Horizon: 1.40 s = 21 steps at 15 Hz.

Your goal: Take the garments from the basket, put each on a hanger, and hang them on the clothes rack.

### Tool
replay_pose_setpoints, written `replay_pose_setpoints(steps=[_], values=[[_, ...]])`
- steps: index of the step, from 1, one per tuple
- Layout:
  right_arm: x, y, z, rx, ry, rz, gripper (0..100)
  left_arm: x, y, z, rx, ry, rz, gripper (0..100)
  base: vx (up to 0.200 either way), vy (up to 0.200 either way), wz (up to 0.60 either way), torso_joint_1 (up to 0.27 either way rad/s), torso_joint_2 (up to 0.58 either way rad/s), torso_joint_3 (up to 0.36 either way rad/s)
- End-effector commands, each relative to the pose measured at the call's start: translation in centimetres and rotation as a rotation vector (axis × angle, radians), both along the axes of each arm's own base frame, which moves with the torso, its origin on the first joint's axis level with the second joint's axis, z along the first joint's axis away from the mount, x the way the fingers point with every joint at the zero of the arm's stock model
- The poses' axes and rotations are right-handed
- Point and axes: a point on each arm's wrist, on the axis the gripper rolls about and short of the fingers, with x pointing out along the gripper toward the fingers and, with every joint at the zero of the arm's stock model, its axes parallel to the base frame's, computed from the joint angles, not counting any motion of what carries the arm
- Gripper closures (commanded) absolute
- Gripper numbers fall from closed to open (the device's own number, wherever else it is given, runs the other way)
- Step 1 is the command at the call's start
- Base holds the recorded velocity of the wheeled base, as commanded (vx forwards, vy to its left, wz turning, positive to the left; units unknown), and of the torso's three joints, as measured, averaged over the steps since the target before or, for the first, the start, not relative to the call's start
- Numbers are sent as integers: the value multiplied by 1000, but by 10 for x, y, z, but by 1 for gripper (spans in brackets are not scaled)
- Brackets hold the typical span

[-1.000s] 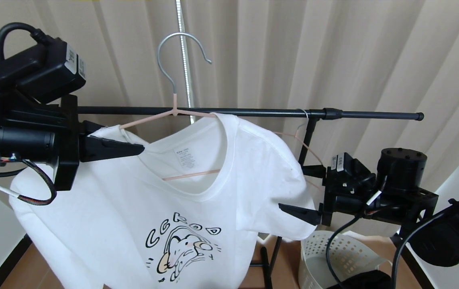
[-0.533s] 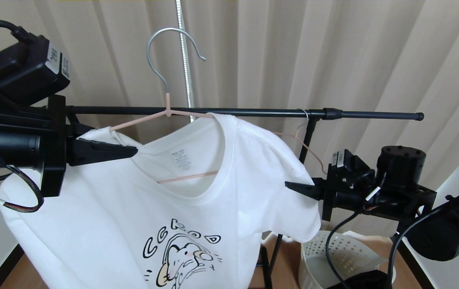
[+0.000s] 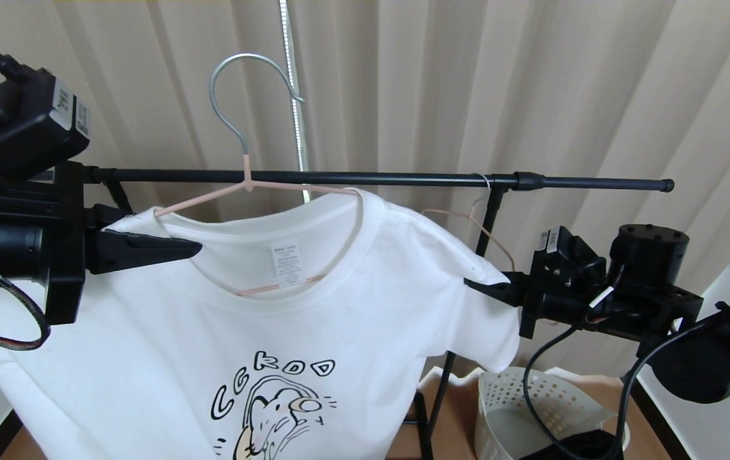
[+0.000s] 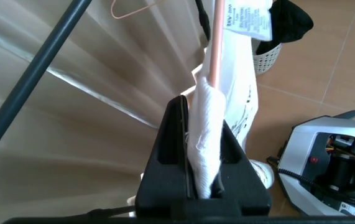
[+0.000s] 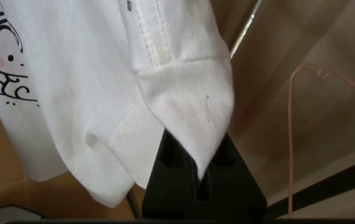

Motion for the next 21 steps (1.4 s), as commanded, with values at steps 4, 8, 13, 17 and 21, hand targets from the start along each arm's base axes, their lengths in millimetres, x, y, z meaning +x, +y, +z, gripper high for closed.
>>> replay_pose_setpoints(steps=[4,8,13,17,21], values=[[-2,0,-1,-1,5,1,100,0,2,-1,-1,3,11,100,0,0,0,0,0,0],[-3,0,1,1,3,2,100,1,3,-1,-14,20,26,100,0,0,0,0,0,0],[-1,-1,1,2,-1,-5,100,1,6,-5,-20,21,46,100,0,0,0,0,0,0],[1,-1,1,9,11,-14,100,1,7,-12,-47,1,61,100,0,0,0,0,0,0],[1,-1,1,9,12,-14,100,2,9,-13,-50,-9,74,100,0,0,0,0,0,0]])
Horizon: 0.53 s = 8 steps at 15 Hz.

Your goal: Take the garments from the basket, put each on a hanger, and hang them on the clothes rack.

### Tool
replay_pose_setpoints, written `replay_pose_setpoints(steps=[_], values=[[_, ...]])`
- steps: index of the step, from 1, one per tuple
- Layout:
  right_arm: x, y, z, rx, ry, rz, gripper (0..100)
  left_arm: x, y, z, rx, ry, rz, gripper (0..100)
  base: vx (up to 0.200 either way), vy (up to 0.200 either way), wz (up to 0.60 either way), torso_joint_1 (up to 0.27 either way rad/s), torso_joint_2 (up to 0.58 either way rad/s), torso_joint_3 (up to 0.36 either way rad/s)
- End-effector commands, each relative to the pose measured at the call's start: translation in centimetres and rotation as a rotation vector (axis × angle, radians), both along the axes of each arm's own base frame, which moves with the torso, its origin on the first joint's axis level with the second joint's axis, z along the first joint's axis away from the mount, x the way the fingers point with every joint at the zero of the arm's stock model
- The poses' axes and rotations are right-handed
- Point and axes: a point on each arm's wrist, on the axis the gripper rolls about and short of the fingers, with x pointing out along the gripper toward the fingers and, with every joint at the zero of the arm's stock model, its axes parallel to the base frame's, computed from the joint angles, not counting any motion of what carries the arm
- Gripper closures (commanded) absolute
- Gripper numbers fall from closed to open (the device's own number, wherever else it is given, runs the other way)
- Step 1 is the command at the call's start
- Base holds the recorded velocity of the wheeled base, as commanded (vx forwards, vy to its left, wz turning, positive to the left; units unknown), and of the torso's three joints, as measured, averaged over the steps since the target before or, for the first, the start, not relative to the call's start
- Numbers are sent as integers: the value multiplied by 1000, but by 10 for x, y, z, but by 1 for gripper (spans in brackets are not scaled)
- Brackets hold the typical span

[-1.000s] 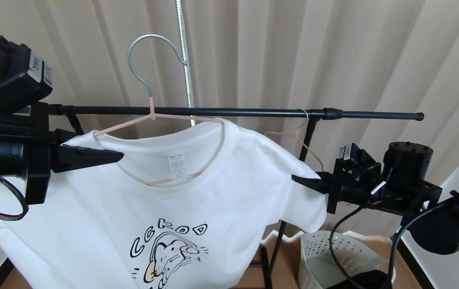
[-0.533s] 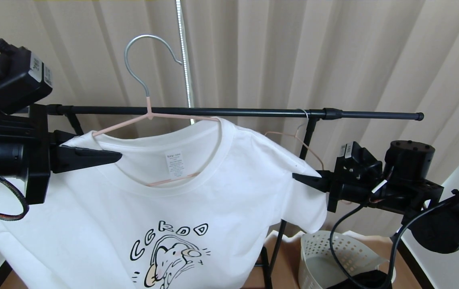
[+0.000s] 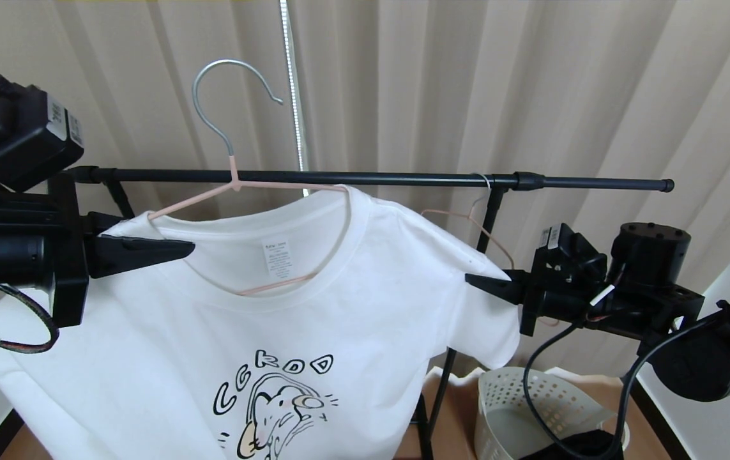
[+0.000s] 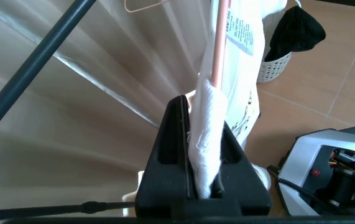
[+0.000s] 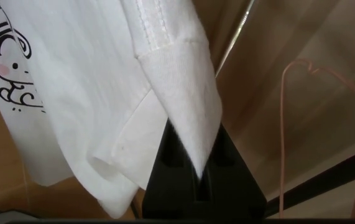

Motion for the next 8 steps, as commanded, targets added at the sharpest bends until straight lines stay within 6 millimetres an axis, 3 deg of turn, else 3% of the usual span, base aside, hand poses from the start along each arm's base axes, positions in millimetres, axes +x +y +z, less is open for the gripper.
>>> replay_pose_setpoints(steps=[1,2,8], values=[[-1,0,-1,-2,1,1,100,0,1,-1,1,4,4,100,0,0,0,0,0,0],[-1,0,0,-1,-2,1,0,0,1,-3,2,10,4,100,0,0,0,0,0,0],[-13,-2,19,14,-60,10,0,0,8,-23,8,74,41,100,0,0,0,0,0,0]])
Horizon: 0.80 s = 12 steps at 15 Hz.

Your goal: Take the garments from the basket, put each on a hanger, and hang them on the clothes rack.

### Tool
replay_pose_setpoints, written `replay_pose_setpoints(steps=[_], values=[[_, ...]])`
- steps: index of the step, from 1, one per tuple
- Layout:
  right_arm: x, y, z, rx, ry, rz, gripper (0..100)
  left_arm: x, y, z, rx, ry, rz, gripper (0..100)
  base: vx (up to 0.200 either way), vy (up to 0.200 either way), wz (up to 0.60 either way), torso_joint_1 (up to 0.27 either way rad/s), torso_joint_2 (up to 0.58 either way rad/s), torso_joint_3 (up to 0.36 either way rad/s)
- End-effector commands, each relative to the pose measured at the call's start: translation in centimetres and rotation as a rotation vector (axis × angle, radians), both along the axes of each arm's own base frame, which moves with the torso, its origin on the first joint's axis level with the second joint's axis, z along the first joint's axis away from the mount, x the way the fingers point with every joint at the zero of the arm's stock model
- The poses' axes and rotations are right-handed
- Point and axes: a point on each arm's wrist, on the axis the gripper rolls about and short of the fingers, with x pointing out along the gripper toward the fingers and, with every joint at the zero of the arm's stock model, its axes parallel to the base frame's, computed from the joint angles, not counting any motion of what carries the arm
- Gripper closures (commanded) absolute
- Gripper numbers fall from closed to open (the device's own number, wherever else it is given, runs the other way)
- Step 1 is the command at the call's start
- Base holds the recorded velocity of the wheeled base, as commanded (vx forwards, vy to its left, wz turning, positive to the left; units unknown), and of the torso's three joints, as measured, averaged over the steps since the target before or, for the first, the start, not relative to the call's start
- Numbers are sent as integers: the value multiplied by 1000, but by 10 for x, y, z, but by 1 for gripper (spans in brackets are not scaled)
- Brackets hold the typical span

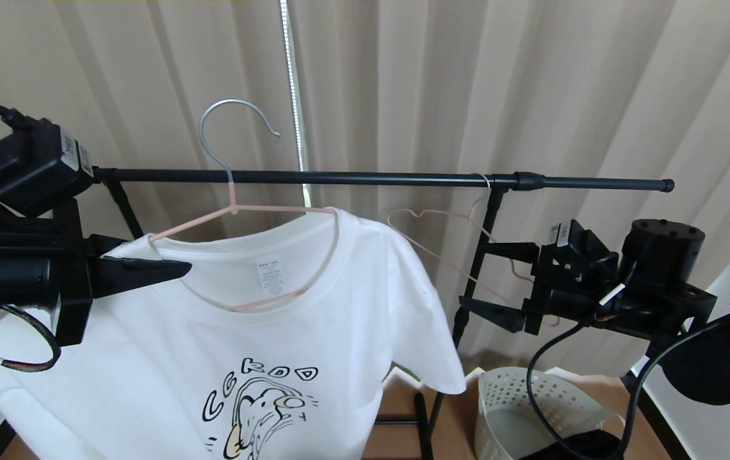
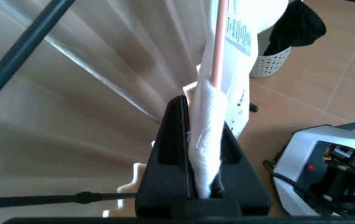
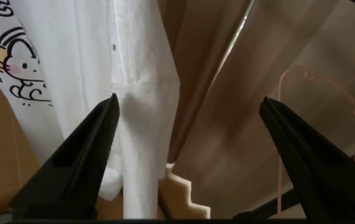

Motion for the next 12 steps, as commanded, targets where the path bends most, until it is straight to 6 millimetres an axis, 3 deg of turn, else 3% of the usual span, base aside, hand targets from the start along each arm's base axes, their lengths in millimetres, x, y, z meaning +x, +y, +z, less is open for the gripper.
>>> replay_pose_setpoints(steps=[1,5,12], values=[[-9,-2,14,10,-39,3,0,2,4,-10,2,25,20,100,0,0,0,0,0,0],[-17,-2,22,14,-60,4,0,16,4,-29,-28,65,51,100,0,0,0,0,0,0],[-16,-2,20,12,-56,2,0,58,-2,-61,-92,192,114,100,0,0,0,0,0,0]])
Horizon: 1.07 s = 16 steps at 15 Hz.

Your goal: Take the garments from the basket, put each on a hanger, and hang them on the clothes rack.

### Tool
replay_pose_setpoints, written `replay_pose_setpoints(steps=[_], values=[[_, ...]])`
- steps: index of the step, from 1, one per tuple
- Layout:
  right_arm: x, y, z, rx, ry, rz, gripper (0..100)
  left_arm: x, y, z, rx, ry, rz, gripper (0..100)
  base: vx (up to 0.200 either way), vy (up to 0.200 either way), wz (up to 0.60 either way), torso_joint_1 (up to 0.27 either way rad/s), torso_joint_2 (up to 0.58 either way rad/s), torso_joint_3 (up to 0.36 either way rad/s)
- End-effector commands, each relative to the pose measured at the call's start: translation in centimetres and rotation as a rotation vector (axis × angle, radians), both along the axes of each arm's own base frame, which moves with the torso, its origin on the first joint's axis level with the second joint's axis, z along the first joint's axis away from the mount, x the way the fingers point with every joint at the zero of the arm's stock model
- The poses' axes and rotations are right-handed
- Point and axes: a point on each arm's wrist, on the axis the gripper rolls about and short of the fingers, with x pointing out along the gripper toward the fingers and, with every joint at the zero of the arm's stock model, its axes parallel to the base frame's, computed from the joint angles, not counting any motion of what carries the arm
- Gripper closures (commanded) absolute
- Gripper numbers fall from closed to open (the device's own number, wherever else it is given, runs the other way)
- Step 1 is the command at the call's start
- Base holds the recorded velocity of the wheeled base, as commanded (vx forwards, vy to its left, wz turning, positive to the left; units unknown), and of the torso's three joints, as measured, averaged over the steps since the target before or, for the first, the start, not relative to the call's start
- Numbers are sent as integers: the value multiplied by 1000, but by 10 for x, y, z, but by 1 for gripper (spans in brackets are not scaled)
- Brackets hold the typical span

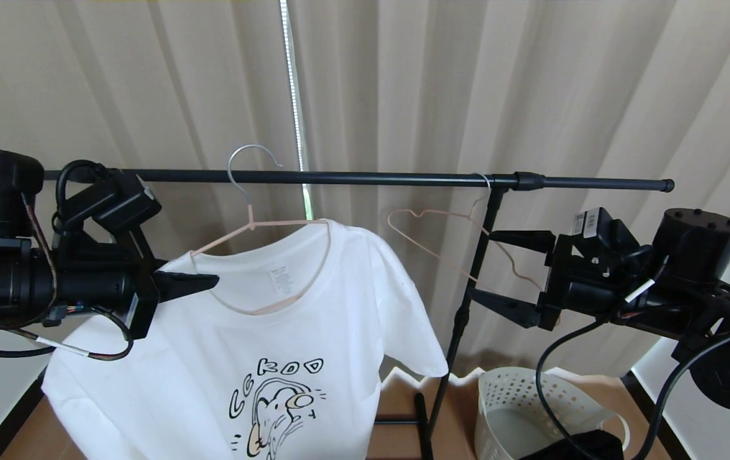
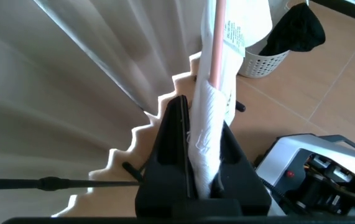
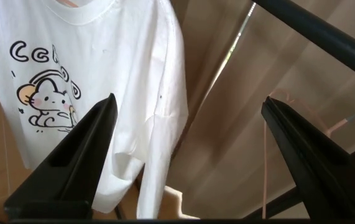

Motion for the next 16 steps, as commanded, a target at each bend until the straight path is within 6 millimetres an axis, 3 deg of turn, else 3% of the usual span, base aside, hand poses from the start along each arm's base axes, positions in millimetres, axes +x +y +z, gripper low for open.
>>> replay_pose_setpoints(steps=[1,9,16], values=[[0,0,-1,-1,0,1,0,13,-3,-14,-9,62,6,100,0,0,0,0,0,0],[0,0,0,-1,-1,-1,0,43,-18,-27,-131,111,104,100,0,0,0,0,0,0],[1,0,1,1,-7,1,0,89,-52,-46,-142,128,245,100,0,0,0,0,0,0]])
